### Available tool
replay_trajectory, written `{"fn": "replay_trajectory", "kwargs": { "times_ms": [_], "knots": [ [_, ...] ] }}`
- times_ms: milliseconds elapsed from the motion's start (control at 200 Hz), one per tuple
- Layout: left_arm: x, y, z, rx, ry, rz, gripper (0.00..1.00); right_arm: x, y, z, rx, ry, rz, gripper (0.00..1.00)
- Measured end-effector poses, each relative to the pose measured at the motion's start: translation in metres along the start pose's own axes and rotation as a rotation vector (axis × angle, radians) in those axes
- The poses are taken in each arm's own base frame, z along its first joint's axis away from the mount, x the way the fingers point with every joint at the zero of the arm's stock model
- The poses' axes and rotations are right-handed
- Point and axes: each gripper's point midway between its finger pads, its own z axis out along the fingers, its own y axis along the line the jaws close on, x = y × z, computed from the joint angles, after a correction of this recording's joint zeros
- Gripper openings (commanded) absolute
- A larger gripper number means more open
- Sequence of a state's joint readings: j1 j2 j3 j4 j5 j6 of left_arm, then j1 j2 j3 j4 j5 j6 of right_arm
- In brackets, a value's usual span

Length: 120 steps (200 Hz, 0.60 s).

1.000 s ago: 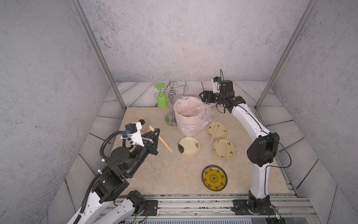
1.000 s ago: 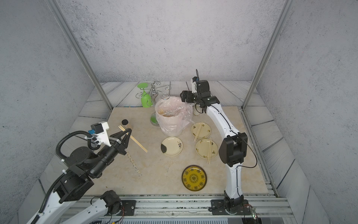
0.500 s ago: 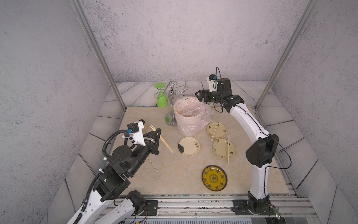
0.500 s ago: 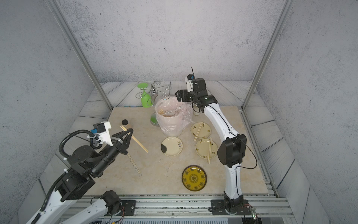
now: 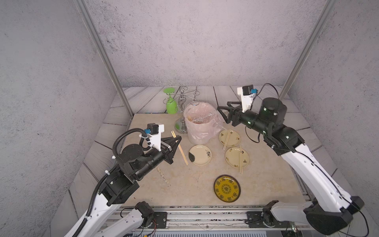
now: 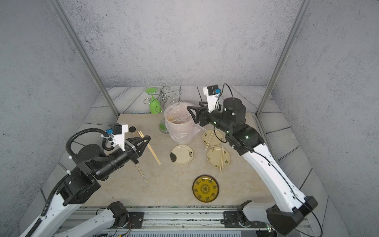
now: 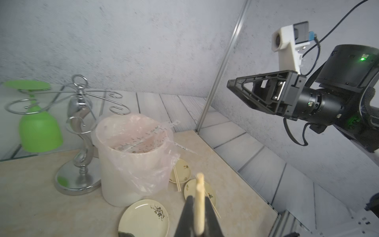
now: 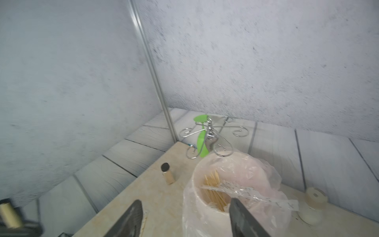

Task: Remove the packaging of disposable chopsticks
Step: Place the packet bag in the trash bin.

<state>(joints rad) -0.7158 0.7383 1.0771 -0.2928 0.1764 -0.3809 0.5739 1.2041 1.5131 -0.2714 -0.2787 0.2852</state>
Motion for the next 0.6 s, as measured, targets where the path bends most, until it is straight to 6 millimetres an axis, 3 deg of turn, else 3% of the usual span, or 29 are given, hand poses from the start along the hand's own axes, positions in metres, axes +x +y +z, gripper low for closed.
{"fn": "replay_trajectory", "kwargs": {
  "times_ms": [145,330,405,500,601],
  "knots": [
    [0.017,-0.029,0.014,0.174,0.123,0.013,0.0,0.037,0.045,-0.026,-0.229,0.016,0.031,0.58],
    [0.046,-0.057,0.025,0.379,0.273,-0.025,0.0,0.125,0.101,-0.033,-0.506,0.21,0.07,0.57],
    [0.05,-0.064,0.023,0.431,0.29,-0.041,0.0,0.152,0.121,-0.038,-0.579,0.278,0.067,0.56],
    [0.05,-0.072,0.019,0.483,0.294,-0.057,0.0,0.17,0.139,-0.044,-0.635,0.322,0.059,0.56],
    [0.048,-0.077,0.016,0.514,0.281,-0.065,0.0,0.176,0.147,-0.047,-0.662,0.334,0.048,0.54]
  ]
}}
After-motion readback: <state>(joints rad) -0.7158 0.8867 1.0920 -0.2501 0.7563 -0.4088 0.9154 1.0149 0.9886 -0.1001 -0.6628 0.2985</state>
